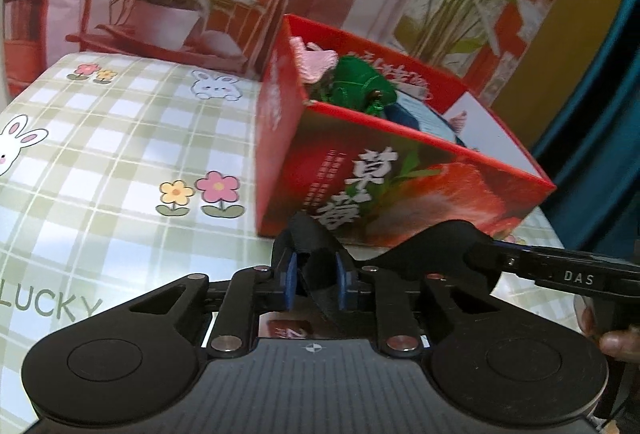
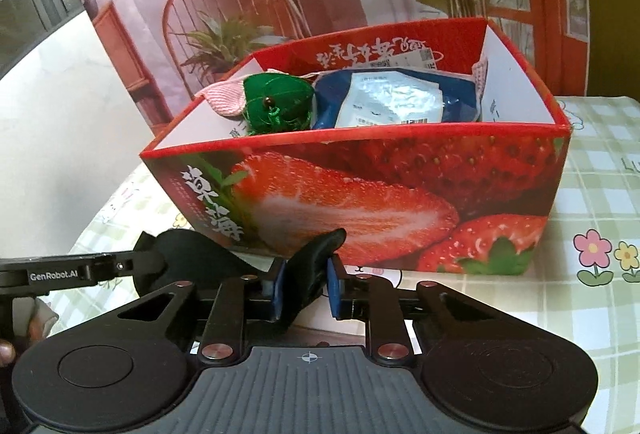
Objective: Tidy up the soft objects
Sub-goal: 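Lower both grippers onto the black eye mask and close them, then lift the black eye mask with both grippers and lower it into the box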
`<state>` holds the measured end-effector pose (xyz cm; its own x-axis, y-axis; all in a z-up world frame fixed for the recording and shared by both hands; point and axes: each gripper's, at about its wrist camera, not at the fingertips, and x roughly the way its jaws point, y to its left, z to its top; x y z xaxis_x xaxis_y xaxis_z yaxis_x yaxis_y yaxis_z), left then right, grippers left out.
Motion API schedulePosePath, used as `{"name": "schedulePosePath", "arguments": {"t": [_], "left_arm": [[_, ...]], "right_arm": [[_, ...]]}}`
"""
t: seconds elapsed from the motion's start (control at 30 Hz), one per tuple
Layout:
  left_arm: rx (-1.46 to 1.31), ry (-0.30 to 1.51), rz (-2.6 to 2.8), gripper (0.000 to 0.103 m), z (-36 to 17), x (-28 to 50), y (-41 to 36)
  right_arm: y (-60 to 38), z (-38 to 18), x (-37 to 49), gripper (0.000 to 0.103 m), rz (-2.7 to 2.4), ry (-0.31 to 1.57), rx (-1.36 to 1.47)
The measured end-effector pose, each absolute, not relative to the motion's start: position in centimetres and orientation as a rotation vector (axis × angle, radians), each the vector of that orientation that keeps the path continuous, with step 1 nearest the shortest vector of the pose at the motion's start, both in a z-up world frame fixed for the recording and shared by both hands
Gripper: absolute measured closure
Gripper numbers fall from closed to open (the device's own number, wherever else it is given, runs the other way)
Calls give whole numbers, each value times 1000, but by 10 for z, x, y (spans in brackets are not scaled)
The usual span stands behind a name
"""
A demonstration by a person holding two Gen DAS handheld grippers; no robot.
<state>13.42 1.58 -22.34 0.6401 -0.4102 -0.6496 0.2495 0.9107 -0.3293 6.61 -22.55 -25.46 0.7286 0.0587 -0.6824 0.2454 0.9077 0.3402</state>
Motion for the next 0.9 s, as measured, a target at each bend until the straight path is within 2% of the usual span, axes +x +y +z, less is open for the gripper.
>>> {"name": "schedulePosePath", "arguments": {"t": [0.3, 0.6, 0.9], "left_arm": [[-204, 781, -406, 91, -219, 117, 10], [-149, 672, -425, 91, -178, 102, 5], [-104, 531, -465, 91, -123, 97, -7]], "right_arm": [[-225, -247, 43, 88, -103, 721, 427], [-224, -221, 24, 89, -89, 636, 396], [-233, -168, 17, 89, -75, 507, 348]]}}
